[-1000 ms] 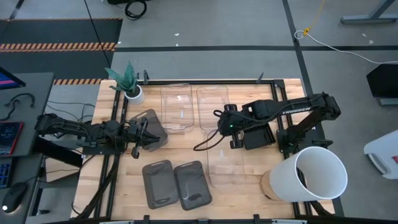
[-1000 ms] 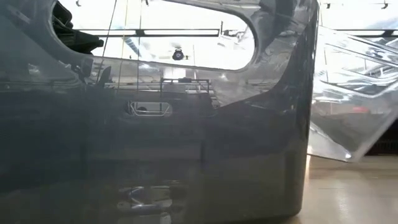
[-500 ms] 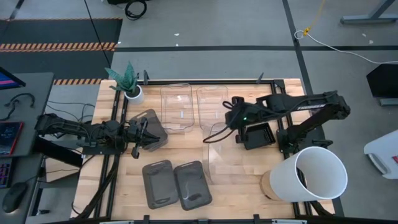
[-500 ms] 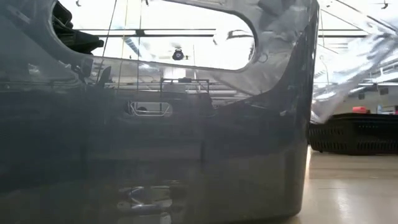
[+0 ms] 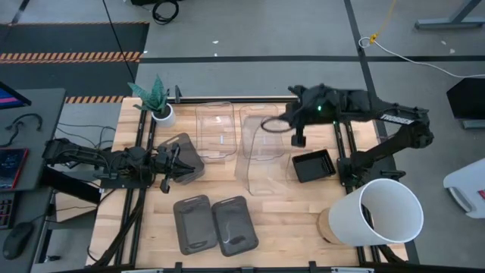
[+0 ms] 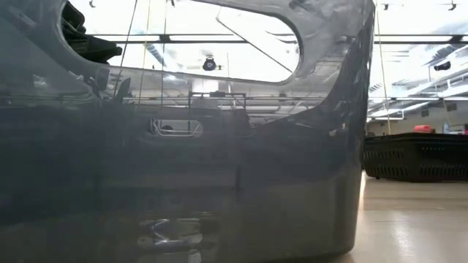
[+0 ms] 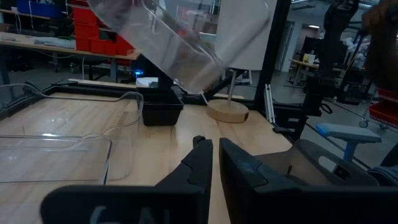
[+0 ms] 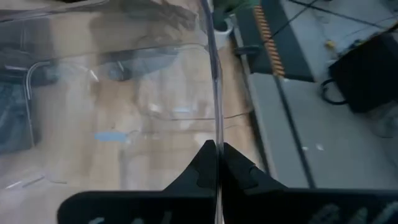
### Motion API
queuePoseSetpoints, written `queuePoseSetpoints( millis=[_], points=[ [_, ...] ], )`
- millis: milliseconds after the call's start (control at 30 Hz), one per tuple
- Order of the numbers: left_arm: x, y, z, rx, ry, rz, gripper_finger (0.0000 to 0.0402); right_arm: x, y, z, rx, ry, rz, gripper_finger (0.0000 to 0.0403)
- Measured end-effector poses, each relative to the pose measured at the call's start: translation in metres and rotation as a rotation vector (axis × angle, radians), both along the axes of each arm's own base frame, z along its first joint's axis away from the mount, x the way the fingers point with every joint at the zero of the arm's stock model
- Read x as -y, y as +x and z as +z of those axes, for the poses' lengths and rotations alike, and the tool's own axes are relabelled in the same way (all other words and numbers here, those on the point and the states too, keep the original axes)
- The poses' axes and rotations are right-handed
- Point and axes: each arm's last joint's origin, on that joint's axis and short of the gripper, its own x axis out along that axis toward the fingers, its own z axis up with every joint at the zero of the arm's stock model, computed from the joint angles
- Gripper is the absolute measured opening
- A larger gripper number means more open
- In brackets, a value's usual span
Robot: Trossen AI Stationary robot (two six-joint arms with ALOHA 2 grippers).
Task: Stack baskets by color
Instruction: Stack the bottom transparent bin on the top right transparent bin
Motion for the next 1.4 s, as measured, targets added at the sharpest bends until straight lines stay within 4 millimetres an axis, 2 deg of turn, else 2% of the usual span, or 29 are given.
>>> queuePoseSetpoints(
  millis=[167, 300, 433, 600, 800, 1000, 1400],
  points=[
    [0.000, 0.000, 0.000, 0.000, 0.000, 0.000, 0.0029, 0.019, 0.009, 0.019, -0.076, -0.048, -0.041, 0.0002],
    [0.000, 0.000, 0.000, 0.001, 0.000, -0.001, 0.0025, 0.041, 0.022, 0.020, -0.139, -0.093, -0.075, 0.0002],
    [0.000, 0.000, 0.000, 0.001, 0.000, -0.001, 0.0028, 0.067, 0.035, 0.011, -0.208, -0.118, -0.095, 0.0002],
    [0.000, 0.000, 0.000, 0.000, 0.000, -0.001, 0.0034, 0.100, 0.045, -0.009, -0.318, -0.111, -0.105, 0.0001],
    [0.000, 0.000, 0.000, 0.000, 0.000, 0.000, 0.0030, 0.128, 0.054, -0.031, -0.368, -0.008, -0.053, 0.0001],
    [0.000, 0.000, 0.000, 0.000, 0.000, 0.000, 0.0027, 0.139, 0.064, -0.060, -0.483, 0.117, 0.014, 0.0001],
    [0.000, 0.000, 0.000, 0.000, 0.000, 0.000, 0.0033, 0.139, 0.086, -0.107, -0.650, 0.347, 0.085, 0.0001]
  ],
)
